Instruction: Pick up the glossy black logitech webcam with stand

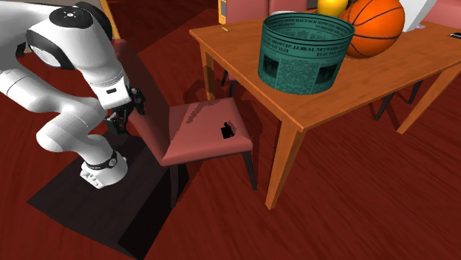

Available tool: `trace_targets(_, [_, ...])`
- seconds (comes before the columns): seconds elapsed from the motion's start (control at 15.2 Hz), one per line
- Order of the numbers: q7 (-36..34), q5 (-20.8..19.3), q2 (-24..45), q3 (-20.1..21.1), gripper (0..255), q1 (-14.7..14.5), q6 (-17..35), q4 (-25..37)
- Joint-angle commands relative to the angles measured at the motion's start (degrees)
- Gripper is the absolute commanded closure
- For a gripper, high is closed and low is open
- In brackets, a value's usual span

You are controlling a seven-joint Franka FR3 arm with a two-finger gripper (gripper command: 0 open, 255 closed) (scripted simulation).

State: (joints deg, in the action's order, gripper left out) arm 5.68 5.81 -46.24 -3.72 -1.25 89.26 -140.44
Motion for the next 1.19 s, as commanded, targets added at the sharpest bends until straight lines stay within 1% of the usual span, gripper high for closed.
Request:
trace_targets(0.0, [0.0,0.0,0.0,0.0,0,0.0,0.0,0.0])
trace_targets(0.26, [-9.3,4.94,-0.69,5.71,0,-0.25,6.62,-4.64])
trace_targets(0.53, [-18.38,9.74,0.87,11.82,0,-0.74,14.1,-7.57])
trace_targets(0.86, [-29.5,14.7,6.16,19.87,0,-0.85,24.37,-8.57])
trace_targets(1.12, [-38.62,16.82,12.76,26.37,0,0.07,32.88,-7.22])
